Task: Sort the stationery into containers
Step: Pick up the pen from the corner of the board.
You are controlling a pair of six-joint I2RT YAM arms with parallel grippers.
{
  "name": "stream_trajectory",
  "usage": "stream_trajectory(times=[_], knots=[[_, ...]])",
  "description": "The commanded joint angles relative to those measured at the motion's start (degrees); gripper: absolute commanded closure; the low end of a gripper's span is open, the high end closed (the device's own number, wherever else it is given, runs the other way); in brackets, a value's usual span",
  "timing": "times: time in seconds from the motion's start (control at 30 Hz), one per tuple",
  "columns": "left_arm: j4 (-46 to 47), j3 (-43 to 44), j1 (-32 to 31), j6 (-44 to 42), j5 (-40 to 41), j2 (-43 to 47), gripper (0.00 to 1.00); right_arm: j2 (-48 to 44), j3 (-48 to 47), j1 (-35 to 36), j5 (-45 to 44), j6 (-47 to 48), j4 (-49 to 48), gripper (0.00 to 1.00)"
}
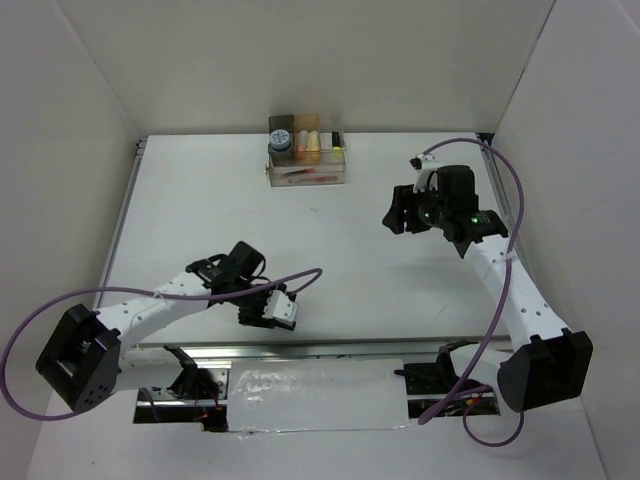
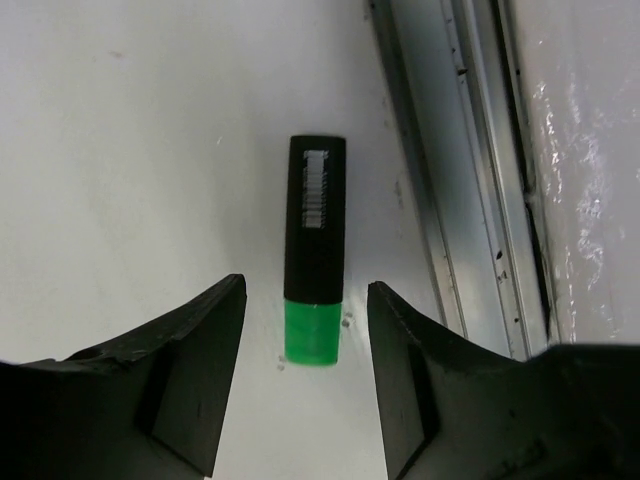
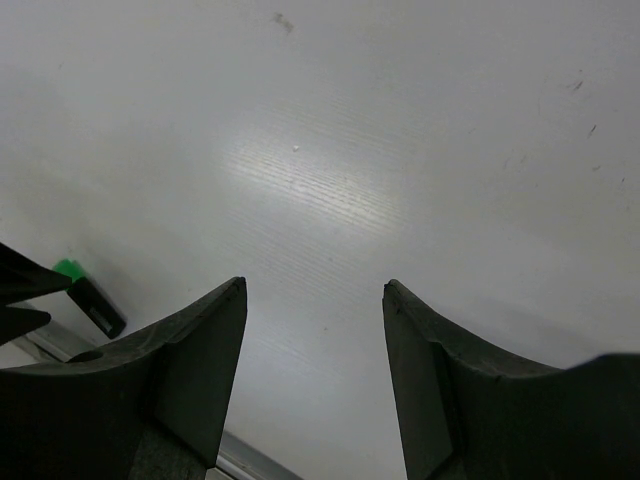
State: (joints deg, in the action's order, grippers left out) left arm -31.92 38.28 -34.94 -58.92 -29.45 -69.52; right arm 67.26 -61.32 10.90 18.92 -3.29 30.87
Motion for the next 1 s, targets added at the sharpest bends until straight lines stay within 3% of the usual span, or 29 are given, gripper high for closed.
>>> stream_trajectory(times=[0.0,0.33,0.37,0.63,0.97], knots=[[1.34,1.53,-3.9,4.24,4.13,-1.76,0.37,-2.05,-0.03,-0.35,0.42,0.56,-1.61,0.37],[2.21,6.01,-11.46,11.36,11.43,-10.2,0.42,-4.07,-0.03,-2.37,0.42,0.56,-1.61,0.37],[2.48,6.1,-12.25,12.06,11.78,-10.9,0.42,-4.16,3.54,-2.46,6.77,9.09,13.88,0.18],[7.56,3.38,-16.56,17.51,17.32,-12.05,0.44,-5.48,4.28,-4.13,7.01,10.14,14.13,0.18],[10.56,1.53,-19.11,21.74,19.43,-13.72,0.61,-6.53,4.63,-6.15,8.42,10.32,13.86,0.18]])
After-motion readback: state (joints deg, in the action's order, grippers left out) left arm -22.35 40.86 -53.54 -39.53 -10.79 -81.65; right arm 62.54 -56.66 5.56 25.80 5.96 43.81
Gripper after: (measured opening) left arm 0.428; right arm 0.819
